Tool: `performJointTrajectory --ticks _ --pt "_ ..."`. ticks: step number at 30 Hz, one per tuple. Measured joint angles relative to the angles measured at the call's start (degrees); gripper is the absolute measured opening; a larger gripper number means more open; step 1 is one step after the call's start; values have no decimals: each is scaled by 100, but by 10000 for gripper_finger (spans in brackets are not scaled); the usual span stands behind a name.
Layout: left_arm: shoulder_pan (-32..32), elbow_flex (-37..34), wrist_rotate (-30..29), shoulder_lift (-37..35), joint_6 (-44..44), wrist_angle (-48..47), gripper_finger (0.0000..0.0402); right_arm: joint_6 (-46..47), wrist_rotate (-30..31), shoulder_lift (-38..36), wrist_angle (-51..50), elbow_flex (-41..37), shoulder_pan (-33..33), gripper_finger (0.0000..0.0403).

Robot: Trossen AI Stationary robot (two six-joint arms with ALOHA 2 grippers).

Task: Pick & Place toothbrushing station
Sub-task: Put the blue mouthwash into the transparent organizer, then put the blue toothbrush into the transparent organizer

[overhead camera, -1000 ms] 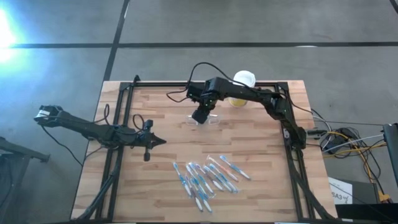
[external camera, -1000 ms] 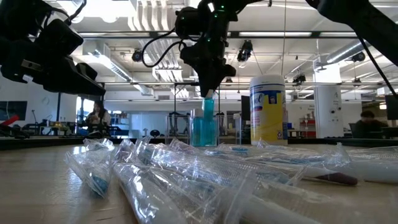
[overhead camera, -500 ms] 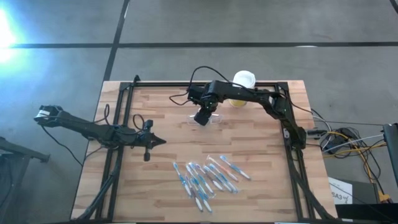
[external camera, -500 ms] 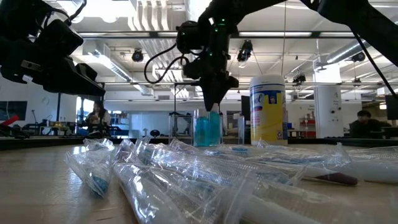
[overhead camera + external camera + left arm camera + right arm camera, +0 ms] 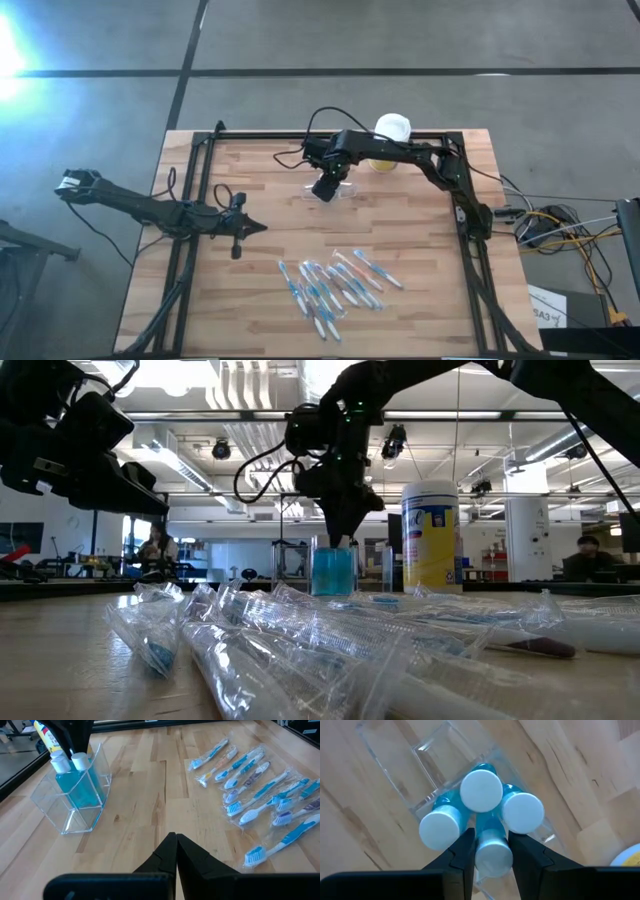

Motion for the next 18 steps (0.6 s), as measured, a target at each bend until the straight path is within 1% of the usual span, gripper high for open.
performJointTrajectory --ticks 3,10,18 --pt "0 0 0 0 0 0 10 -16 -29 0 15 -12 0 100" --pt "0 0 1 -1 1 -2 10 -59 -51 0 32 -19 2 132" --pt "0 1 1 -1 0 -4 10 -99 -69 0 58 -23 4 147"
